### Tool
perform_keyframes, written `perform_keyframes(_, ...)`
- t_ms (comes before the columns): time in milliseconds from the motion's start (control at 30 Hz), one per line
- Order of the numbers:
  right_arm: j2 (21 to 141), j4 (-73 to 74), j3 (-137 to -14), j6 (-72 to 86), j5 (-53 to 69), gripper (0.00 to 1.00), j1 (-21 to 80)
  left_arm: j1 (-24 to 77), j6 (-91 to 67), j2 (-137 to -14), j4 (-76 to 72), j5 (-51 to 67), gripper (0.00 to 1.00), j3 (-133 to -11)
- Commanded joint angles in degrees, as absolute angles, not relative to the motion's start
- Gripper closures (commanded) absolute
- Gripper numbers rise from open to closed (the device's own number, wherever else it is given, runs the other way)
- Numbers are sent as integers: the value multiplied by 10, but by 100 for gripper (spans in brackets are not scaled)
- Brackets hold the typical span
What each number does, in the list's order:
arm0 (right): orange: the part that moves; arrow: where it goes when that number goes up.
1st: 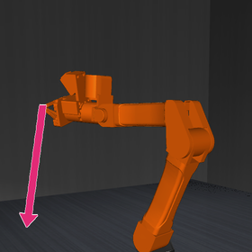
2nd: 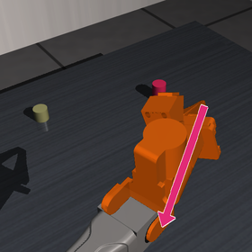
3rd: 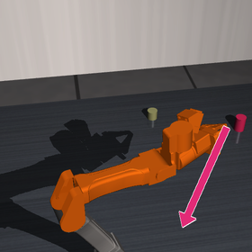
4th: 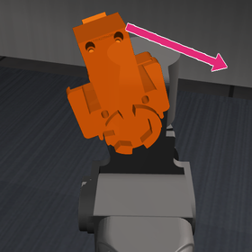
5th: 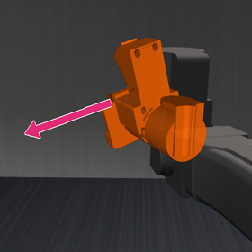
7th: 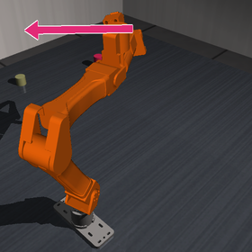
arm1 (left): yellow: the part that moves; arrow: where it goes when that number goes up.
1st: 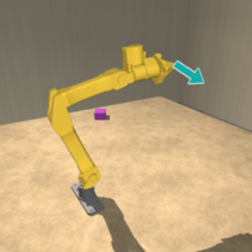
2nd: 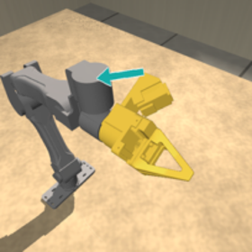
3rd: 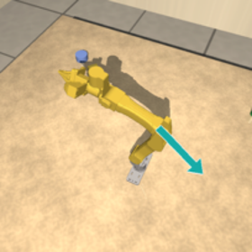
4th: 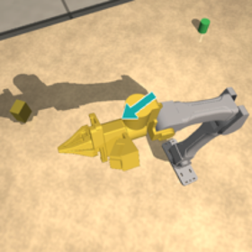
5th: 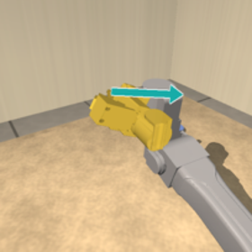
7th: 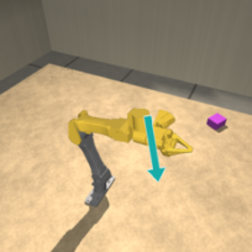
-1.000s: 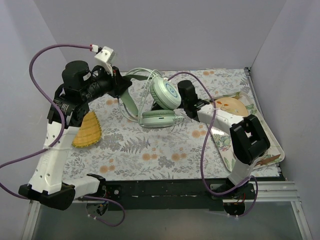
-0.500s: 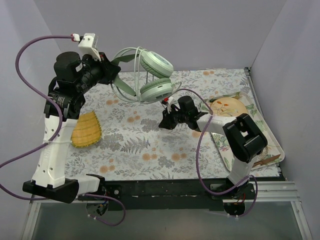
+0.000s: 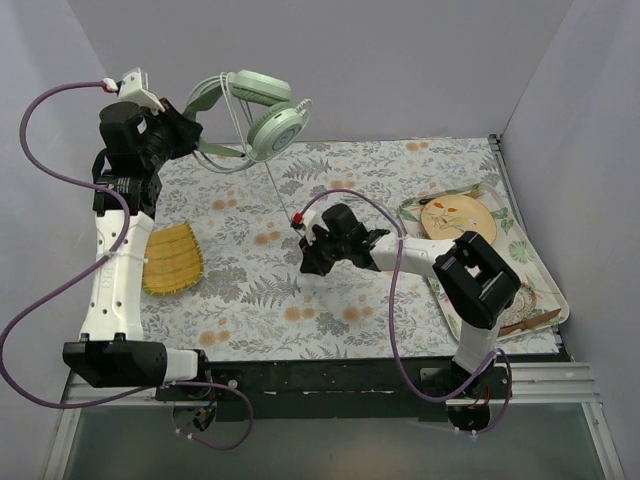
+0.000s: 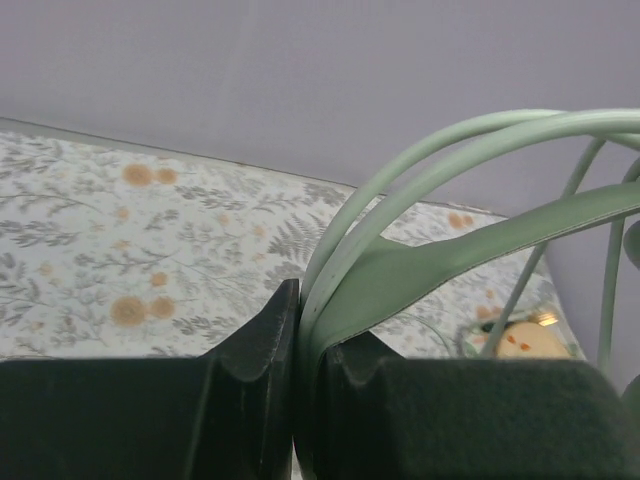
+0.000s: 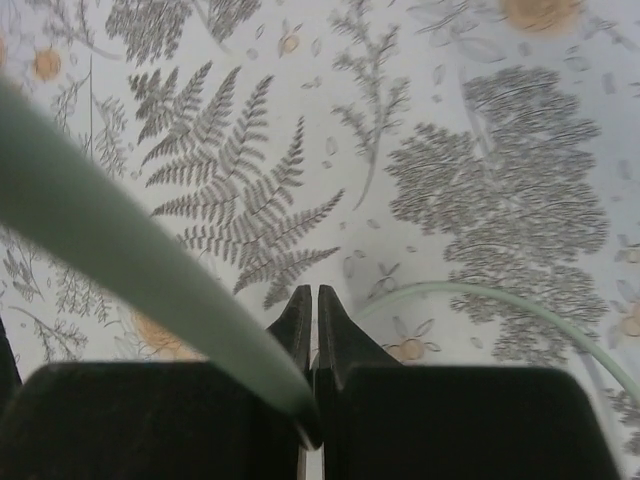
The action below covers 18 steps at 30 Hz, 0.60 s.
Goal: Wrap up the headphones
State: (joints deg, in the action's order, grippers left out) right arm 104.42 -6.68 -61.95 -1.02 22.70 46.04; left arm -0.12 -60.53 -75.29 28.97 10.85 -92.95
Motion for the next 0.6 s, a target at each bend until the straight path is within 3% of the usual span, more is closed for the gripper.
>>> perform_keyframes(0,1034,74,-637,-66,173,99,520,-45,-604,-780,151,10,100,-897)
perform_keyframes(233,994,212,-680,-107,95,99,601,-49,-436,-825,6,-158,100,-810)
perform_keyframes(467,916,314,-761,-143,82,99,641,-39,-291,-802,-119,-177,100,-679)
perform_keyframes(567,897,343,-804,-149,20,99,639,-8,-195,-766,-162,-166,100,-600)
